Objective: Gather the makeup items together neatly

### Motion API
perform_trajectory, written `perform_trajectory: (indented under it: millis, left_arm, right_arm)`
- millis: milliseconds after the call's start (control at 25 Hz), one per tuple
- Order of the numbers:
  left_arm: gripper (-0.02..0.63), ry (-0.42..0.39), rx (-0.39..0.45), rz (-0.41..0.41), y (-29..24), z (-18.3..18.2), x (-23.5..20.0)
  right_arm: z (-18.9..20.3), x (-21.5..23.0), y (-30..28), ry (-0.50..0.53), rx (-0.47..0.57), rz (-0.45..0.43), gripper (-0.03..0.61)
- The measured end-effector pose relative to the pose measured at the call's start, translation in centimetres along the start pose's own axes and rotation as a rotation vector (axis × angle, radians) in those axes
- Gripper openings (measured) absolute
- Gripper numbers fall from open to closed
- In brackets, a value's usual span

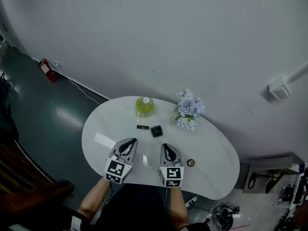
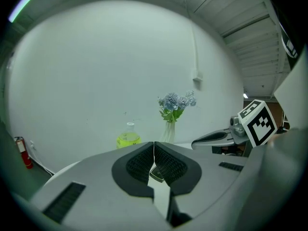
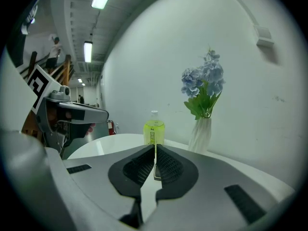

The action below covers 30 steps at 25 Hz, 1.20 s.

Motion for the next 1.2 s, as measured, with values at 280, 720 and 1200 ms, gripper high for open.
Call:
perform_trajectory:
  millis: [280,720,1200]
  left_arm:
    - [0.020,0.047,-0.066,-0.022,-1.8,4.1,-1.7]
    - [0.020,0.100,-0.153,-0.033,-5.2,9.2,-3.3]
    - [0.020,0.126,-0.192,-0.021,-6.4,10.4,-3.5]
  right_arm:
    - [3.0,0.8,-4.4,-0.007,-0.069,-0.016,0.038]
    - [8.3,1.5,-9.9,-0.028,-0.169,-0.065,0.038]
    - [9.6,1.5,-13.2,-0.077,-0.194,-0.063,0.146]
Point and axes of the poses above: the fingertips, and each gripper's own axes: y backward along the fingers, x to its right, z out of its underside, the point moved 2 cm from there along y, backward along the fingers, and after that the axes turned 3 degrees about z, right-handed, at the moved point
